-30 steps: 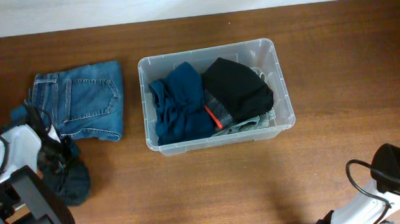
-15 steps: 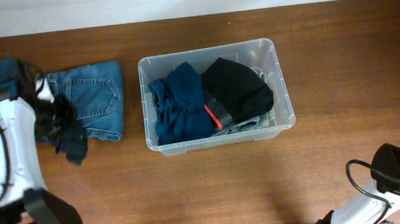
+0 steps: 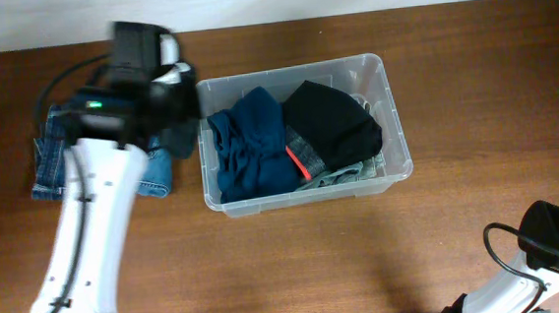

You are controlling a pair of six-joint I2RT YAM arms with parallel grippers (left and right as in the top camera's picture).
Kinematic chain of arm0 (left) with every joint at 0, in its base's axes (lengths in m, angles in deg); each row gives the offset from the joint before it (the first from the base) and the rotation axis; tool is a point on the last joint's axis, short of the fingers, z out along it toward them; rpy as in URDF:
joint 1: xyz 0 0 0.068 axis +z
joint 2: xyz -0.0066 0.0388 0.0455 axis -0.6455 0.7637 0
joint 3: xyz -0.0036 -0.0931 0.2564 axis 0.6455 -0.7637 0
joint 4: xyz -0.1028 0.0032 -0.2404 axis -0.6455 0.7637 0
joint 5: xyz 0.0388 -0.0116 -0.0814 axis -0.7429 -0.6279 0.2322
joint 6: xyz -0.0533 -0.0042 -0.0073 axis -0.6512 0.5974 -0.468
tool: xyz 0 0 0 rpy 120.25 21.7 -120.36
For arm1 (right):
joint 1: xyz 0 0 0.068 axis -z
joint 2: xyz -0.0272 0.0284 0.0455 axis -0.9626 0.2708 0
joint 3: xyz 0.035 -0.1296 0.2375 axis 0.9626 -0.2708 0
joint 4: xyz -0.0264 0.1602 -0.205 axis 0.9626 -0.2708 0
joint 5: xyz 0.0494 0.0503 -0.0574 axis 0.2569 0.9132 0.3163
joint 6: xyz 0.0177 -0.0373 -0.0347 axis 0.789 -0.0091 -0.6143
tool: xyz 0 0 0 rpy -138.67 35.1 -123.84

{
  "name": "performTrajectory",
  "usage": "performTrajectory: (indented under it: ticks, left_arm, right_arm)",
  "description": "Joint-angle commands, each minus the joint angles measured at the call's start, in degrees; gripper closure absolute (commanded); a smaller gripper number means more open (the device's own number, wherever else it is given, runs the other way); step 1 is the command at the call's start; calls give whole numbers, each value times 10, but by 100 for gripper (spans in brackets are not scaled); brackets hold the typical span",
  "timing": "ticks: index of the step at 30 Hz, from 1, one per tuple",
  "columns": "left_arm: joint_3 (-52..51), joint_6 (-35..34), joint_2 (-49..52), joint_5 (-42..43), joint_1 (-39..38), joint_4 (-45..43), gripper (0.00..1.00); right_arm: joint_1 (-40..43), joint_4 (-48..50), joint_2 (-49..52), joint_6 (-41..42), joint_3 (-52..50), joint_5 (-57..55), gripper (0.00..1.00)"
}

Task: Pack container
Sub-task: 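Lift the black garment and carry it right toward the container, then lower the black garment into the container and press it down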

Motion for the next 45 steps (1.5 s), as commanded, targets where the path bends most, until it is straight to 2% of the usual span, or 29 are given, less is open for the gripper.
performTrajectory:
  ticks: [1,8,16,20,33,39,40,41,42,43,44,45]
  left_arm:
    - [6,-1,9,-100,-70,-30,99]
    - [6,-1,85,-148,-161,-64,99]
    - [6,10,196,-146,-173,-53,99]
    - [6,10,240,-119,-178,-30,99]
    - [6,10,251,-107,-243,21,99]
    - [6,10,251,-108,-248,58,99]
    - [6,10,251,-108,-248,62,97]
    - [6,10,251,-108,-247,64,88]
    - [6,10,251,-108,-246,64,67]
    - [6,10,251,-108,-244,64,50]
    - [6,10,251,-108,-242,64,37]
    - [8,10,251,-108,-238,64,29]
  right_arm:
    - [2,-3,-6,0,-1,-3,2]
    - [2,-3,-6,0,-1,-3,2]
    - [2,-3,-6,0,-1,-3,2]
    - [2,-3,-6,0,-1,-3,2]
    - [2,-3,-6,0,-1,-3,2]
    - [2,-3,-6,0,-1,-3,2]
    - [2,-3,-6,0,-1,-3,2]
    - [2,-3,-6,0,-1,-3,2]
    - [2,-3,-6,0,-1,-3,2]
    - [2,-3,-6,0,-1,-3,2]
    - [2,-3,-6,0,-1,-3,2]
    - [2,-3,-6,0,-1,-3,2]
